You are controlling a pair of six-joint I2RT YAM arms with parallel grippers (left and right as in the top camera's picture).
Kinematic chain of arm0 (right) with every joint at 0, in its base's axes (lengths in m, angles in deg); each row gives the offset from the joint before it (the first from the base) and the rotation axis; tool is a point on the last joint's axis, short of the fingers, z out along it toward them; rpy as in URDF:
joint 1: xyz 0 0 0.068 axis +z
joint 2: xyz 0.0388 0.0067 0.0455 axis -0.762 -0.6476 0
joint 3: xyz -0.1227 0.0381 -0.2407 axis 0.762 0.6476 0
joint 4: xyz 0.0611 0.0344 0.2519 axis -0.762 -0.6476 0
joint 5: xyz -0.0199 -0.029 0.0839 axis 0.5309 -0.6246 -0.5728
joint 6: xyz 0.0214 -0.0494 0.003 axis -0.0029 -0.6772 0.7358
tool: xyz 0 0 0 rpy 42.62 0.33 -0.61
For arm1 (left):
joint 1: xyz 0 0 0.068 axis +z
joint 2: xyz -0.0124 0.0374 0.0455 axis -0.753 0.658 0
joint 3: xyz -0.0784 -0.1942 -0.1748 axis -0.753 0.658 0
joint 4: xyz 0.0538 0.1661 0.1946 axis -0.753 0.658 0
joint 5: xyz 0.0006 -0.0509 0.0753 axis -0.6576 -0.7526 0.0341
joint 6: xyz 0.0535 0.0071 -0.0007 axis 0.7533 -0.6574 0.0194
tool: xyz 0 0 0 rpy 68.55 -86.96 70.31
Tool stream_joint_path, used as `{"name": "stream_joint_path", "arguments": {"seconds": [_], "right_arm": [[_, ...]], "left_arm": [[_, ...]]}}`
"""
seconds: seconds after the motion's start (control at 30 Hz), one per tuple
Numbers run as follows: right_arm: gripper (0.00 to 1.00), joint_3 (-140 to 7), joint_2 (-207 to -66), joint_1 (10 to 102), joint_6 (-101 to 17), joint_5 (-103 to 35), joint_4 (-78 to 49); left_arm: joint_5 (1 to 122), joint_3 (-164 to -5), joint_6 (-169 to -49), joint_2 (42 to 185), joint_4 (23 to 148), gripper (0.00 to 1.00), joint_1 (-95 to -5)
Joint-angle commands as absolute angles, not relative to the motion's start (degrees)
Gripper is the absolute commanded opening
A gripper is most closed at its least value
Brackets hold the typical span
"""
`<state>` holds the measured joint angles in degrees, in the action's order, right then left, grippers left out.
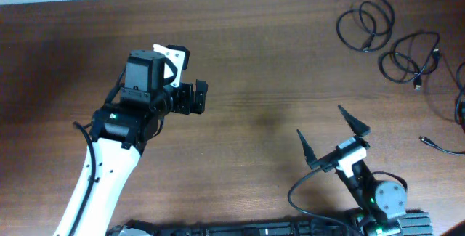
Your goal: Untangle cables
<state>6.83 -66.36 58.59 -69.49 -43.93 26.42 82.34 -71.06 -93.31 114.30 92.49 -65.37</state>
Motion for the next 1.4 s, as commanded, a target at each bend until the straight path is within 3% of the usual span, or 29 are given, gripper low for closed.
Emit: {"name": "stream_joint_path", "arguments": {"seconds": [0.0,0.57,0.77,0.9,1.37], "right_arm": [[0.99,7.2,-65.9,58.1,-69.5,-43.4,18.7],[0.99,7.2,-65.9,58.1,-68.8,-41.7,14.9],[0.99,7.2,-65.9,58.1,-68.6,-34.0,14.3],[0.99,7.2,-65.9,56.3,-61.3,-28.3,13.7],[0.99,7.2,-65.9,51.1,-56.3,-27.1,13.6]], "left_arm": [[82.7,-71.6,-94.1,113.5,92.6,0.99,-65.2],[82.7,-71.6,-94.1,113.5,92.6,0.99,-65.2],[82.7,-71.6,-94.0,113.5,92.6,0.99,-65.2],[82.7,-71.6,-94.0,113.6,92.6,0.99,-65.2],[82.7,-71.6,-94.1,113.5,92.6,0.99,-65.2]]}}
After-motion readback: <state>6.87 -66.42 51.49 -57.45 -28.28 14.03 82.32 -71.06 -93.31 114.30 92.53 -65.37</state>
